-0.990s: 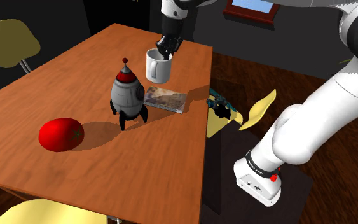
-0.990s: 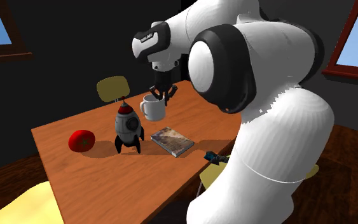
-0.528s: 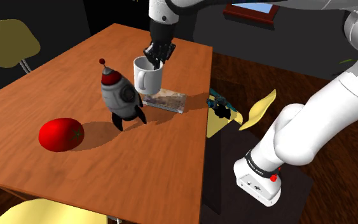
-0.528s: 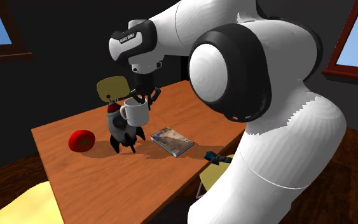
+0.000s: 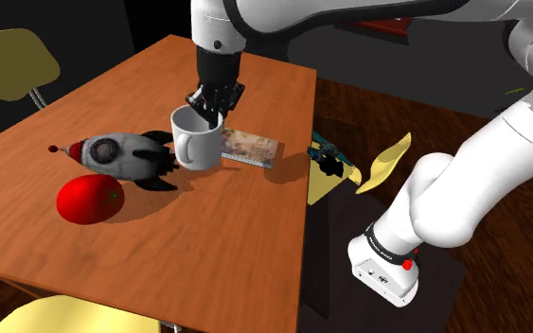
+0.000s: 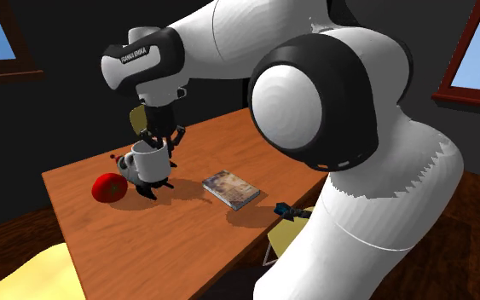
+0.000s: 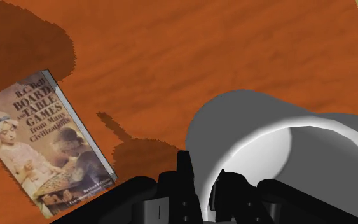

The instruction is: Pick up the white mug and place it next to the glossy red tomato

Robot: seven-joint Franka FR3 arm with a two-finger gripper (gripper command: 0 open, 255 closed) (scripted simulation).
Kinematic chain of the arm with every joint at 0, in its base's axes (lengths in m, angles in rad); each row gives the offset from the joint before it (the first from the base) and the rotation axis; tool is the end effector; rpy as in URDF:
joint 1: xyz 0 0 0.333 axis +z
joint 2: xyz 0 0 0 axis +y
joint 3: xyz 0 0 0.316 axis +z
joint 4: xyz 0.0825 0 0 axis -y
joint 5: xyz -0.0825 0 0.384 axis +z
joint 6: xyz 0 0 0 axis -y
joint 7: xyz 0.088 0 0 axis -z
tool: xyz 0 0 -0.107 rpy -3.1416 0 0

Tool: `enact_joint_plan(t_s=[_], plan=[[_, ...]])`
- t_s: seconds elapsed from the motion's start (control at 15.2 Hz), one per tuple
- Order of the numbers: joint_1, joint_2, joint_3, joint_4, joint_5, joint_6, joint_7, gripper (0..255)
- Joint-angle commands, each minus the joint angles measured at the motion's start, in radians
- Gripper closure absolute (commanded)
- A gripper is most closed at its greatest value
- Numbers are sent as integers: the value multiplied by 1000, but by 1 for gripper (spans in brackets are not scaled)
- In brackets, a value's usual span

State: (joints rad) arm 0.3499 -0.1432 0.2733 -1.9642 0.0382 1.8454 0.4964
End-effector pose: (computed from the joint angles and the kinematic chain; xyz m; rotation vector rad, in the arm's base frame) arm 0.4173 0.3116 0.5346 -3.1275 -0.1793 -0.0271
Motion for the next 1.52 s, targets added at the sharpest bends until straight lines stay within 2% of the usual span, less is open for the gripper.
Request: enact_joint_plan(t_s=[0.0, 0.4, 0.79, 1.45], plan=[[22, 16, 31, 16, -1, 1, 55, 255], [86, 81, 116, 89, -20, -9, 211, 255], [160, 189, 195, 208, -68, -30, 375, 255], [161, 204, 194, 89, -77, 101, 382, 255]])
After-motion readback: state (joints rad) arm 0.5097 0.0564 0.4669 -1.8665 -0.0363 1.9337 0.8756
